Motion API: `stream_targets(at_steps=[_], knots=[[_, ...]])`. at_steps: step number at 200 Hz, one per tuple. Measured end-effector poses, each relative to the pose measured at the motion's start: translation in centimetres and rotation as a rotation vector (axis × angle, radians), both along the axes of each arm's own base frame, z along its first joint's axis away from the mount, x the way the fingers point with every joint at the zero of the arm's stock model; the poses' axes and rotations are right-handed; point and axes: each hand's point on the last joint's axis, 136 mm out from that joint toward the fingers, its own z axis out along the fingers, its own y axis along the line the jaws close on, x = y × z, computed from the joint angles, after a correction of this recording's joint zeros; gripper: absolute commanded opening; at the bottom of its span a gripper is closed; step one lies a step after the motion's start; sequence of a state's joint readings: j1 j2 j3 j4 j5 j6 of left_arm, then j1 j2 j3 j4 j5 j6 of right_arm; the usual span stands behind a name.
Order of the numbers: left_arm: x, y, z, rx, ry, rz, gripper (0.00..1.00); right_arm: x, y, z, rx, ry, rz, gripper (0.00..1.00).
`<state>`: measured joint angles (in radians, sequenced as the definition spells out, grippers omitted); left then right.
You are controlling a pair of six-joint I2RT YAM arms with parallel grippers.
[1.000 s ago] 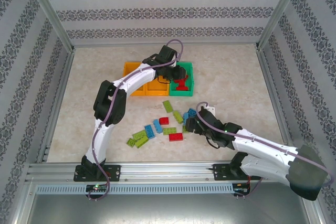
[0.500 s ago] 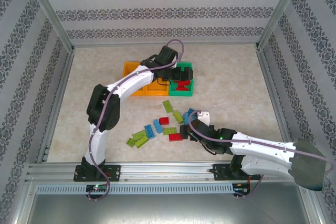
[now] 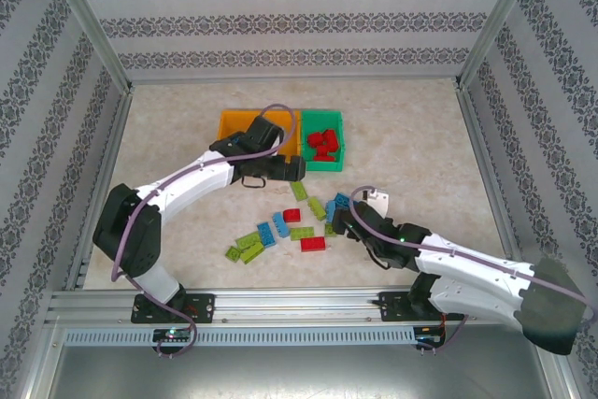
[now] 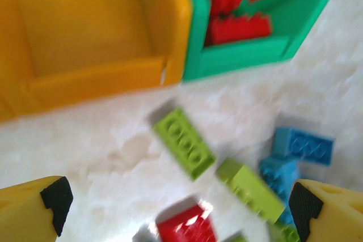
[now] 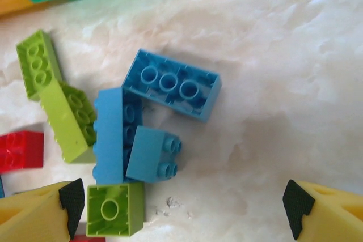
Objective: Sort the legos into containers by color
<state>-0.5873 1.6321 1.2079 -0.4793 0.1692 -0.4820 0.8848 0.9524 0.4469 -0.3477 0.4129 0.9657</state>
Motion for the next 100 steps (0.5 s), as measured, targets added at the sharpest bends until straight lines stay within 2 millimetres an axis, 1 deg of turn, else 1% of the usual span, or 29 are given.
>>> stream_targets(at_steps=[23,38,62,86,100], knots=[[-2.8,1.2,-3.2,0.014,0.103,0.013,0.99,0.4,-1.1,0.4,0.038,-0.007,-0.038,0.93],[-4.0,1.7,-4.4,0.019,0.148,0.025,0.97,0.7,-1.6,0.5,0.048,-0.005,-0.052,0.93],[-5.3,2.0,-5.1,0.01,0.186,0.04,0.93,1.0,-2.1,0.3,0.058,0.012,-0.066,0.93],[-6.7,1.5,-5.1,-0.008,0.21,0.039,0.9,1.0,-2.1,-0.3,0.049,0.04,-0.056,0.93],[-7.4,1.1,-5.3,-0.015,0.225,0.03,0.86,0.8,-2.0,-0.8,0.037,0.061,-0.048,0.93]])
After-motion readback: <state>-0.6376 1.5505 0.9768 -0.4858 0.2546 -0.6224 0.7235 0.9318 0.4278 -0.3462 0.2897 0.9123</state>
